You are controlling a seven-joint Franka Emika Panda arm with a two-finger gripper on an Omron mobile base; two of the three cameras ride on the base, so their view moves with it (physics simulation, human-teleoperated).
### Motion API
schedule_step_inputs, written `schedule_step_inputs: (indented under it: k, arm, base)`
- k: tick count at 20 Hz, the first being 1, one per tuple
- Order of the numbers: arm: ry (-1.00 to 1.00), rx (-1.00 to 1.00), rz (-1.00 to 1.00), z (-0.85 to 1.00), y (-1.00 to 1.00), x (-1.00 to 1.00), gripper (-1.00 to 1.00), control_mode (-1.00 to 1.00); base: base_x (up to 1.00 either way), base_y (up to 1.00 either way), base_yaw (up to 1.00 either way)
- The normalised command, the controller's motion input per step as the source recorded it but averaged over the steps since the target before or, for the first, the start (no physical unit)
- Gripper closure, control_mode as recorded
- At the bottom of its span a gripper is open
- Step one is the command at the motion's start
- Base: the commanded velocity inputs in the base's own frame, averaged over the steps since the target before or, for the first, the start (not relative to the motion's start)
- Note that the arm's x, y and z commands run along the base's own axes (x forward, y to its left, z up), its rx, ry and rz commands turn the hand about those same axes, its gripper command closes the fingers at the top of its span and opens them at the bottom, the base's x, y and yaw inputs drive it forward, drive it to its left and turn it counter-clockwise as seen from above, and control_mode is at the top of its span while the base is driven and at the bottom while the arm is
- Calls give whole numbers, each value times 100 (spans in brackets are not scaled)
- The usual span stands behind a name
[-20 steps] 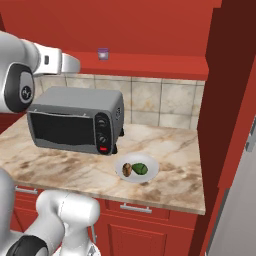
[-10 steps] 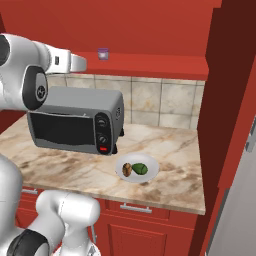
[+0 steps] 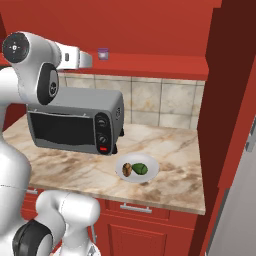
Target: Pick the avocado and bread from the counter and place them on the plate. Then pick the jam from the cabinet and place it next to the plate. Lastly close the cabinet door.
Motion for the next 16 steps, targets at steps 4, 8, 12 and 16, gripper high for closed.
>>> schedule_step_inputs:
  k: [4, 8, 12, 16]
  arm:
    - [0, 0, 3, 0, 0, 28, -100, -100]
    - [1, 0, 0, -1, 0, 33, -100, -100]
    - [0, 0, 0, -3, 0, 32, -100, -100]
    - [0, 0, 0, -10, 0, 29, -100, -100]
  base:
    - [0, 0, 0]
    - [0, 0, 0]
    - [0, 0, 0]
    - [0, 0, 0]
